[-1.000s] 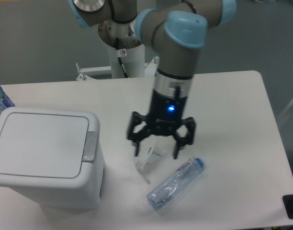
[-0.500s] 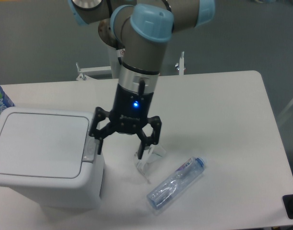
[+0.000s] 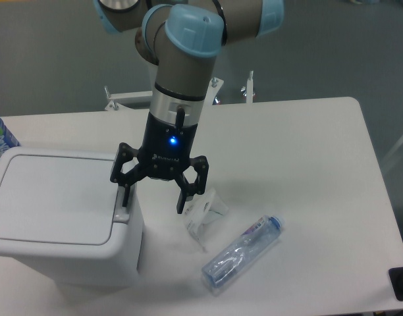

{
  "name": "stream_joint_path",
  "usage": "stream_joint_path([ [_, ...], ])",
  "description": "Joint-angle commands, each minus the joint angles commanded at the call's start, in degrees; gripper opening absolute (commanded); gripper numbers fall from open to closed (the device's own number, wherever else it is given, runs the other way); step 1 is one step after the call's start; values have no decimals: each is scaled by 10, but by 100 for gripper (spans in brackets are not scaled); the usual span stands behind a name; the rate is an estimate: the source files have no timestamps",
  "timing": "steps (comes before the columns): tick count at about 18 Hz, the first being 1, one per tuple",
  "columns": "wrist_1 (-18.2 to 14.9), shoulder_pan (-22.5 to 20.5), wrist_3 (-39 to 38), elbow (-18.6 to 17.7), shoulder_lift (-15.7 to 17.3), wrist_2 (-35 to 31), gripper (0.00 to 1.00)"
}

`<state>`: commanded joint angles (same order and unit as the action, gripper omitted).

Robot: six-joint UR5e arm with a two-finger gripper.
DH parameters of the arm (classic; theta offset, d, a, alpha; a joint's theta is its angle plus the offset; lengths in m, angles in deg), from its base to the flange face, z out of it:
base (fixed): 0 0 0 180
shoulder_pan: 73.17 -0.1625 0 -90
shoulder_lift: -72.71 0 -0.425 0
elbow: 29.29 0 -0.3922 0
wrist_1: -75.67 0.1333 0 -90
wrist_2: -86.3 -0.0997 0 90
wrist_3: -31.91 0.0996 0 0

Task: Open the trash can

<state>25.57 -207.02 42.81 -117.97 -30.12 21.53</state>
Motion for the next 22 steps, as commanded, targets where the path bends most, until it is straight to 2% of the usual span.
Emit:
stream_joint_path([
  [14, 0, 0, -1, 1, -6, -4, 100],
  [19, -1, -2, -21, 19, -6, -4, 100],
  [22, -1, -17, -23, 32, -6, -3, 100],
])
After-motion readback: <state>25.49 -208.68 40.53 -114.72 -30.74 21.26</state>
